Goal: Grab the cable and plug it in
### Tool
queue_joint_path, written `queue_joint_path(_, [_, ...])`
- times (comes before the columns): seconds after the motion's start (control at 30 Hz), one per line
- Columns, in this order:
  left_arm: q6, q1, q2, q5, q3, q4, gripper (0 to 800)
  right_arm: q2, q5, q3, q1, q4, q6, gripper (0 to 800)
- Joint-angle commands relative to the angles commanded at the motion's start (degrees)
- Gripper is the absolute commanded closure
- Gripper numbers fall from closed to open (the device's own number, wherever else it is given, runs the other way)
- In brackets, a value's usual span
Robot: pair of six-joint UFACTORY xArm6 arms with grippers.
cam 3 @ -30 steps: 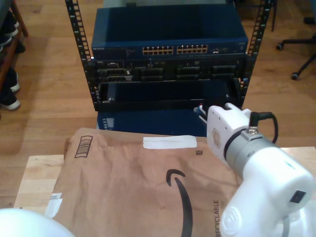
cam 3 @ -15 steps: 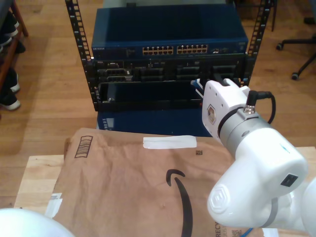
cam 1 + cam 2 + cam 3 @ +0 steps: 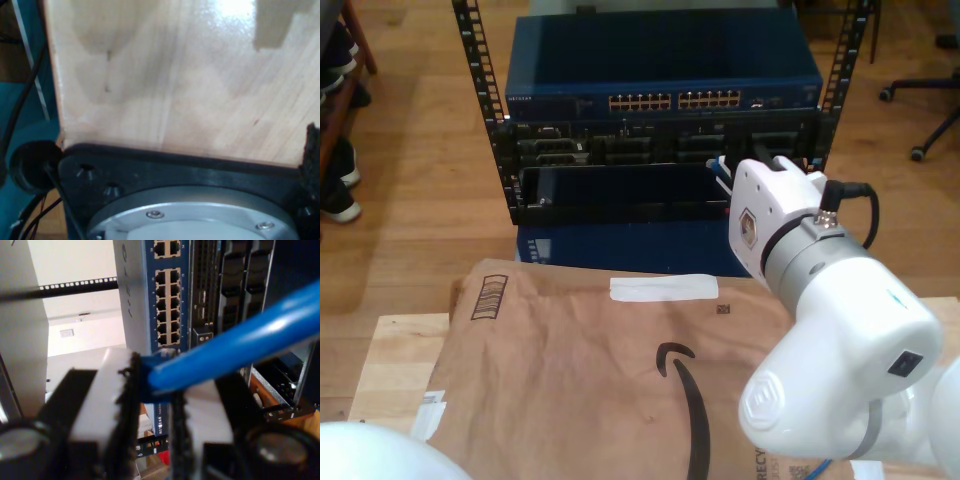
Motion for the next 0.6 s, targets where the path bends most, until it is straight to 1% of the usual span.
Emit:
queue_joint_path(0.13, [0.0, 0.0, 0.0, 0.0, 0.0, 0.0, 0, 0.4, 1.6, -0.7, 0.0, -0.2, -0.2, 800])
queue_joint_path(0.23, [0.0, -0.1, 0.0, 0.0, 0.0, 0.0, 0, 0.7, 1.6, -3.3, 0.2, 0.0, -0.2, 800])
queue_joint_path(0.43, [0.0, -0.1, 0.0, 0.0, 0.0, 0.0, 0, 6.6, 1.3, -9.3, 0.2, -0.1, -0.4, 800])
queue_joint_path(0.6, [0.0, 0.0, 0.0, 0.0, 0.0, 0.1, 0, 8.2, 0.4, -10.4, -0.1, -0.1, -0.3, 800])
